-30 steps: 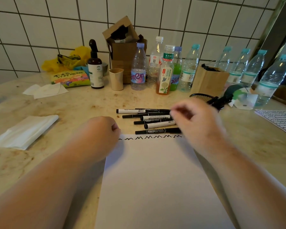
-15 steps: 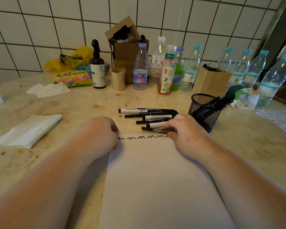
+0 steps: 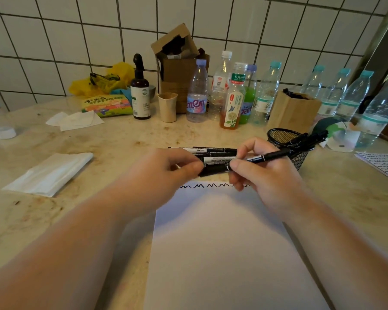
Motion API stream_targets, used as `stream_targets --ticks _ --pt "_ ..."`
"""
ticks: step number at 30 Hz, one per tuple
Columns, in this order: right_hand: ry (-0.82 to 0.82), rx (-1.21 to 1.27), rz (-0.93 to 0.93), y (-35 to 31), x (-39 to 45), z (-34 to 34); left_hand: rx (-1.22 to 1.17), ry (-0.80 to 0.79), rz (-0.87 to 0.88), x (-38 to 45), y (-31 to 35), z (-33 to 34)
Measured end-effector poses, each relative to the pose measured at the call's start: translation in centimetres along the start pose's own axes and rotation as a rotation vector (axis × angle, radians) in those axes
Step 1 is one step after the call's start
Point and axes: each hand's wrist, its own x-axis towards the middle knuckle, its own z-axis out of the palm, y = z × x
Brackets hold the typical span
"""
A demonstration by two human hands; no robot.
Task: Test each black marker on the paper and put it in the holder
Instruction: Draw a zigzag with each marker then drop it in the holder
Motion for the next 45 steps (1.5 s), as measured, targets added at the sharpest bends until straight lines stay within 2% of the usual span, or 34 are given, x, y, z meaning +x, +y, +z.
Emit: stream_targets --ticks 3,6,12,18,21,22,24,25,27,29,34,39,45 --pt "-0.051 0.164 0.038 -0.2 0.0 0.3 0.038 -0.083 0.064 -0.5 0.4 0.7" --pt "-0.095 0.261 0.074 -0.5 -0.1 0.5 0.027 -0.08 0.08 -0.5 0.5 0.9" --pt "-0.167 0.251 0.122 -0.4 -0.2 0.5 -0.054 -0.136 0.058 -0.8 1.1 1.0" --pt "-0.248 0.285 0.045 -0.5 -0.4 0.5 -0.393 -0.488 0.031 -0.9 1.8 -0.2" --pt "-0.145 0.349 -0.005 -0.5 -0.1 -0.5 -0.558 -0.598 -0.061 -1.0 1.2 -0.9" --pt "-0.08 0.377 -0.021 -0.7 0.0 -1.1 -0.627 -0.569 -0.112 -0.9 1.0 -1.3" --pt "0.047 0.375 -0.02 -1.2 0.2 -2.2 -0.694 -0.322 -0.241 -0.3 0.6 -1.7" --pt "0.078 0.331 -0.006 -1.5 0.2 -2.3 -0.632 -0.144 -0.302 0.1 0.4 -1.8" --pt "0.041 0.154 0.032 -2.5 0.2 -1.9 -0.33 0.143 -0.376 0.8 0.0 -1.5" --pt "-0.044 -0.034 0.078 -3.9 -0.1 -0.9 -0.118 0.248 -0.377 1.2 -0.5 -1.4" --pt "-0.097 -0.21 0.157 -5.3 0.2 2.0 0.069 0.244 -0.381 1.3 -1.2 -1.6" --pt "-0.144 -0.219 0.293 -4.1 0.4 4.0 0.169 0.214 -0.38 1.5 -1.5 -1.0" --pt "0.037 -0.104 0.306 -0.6 0.8 6.2 0.204 0.138 -0.422 1.7 -0.9 -0.8"
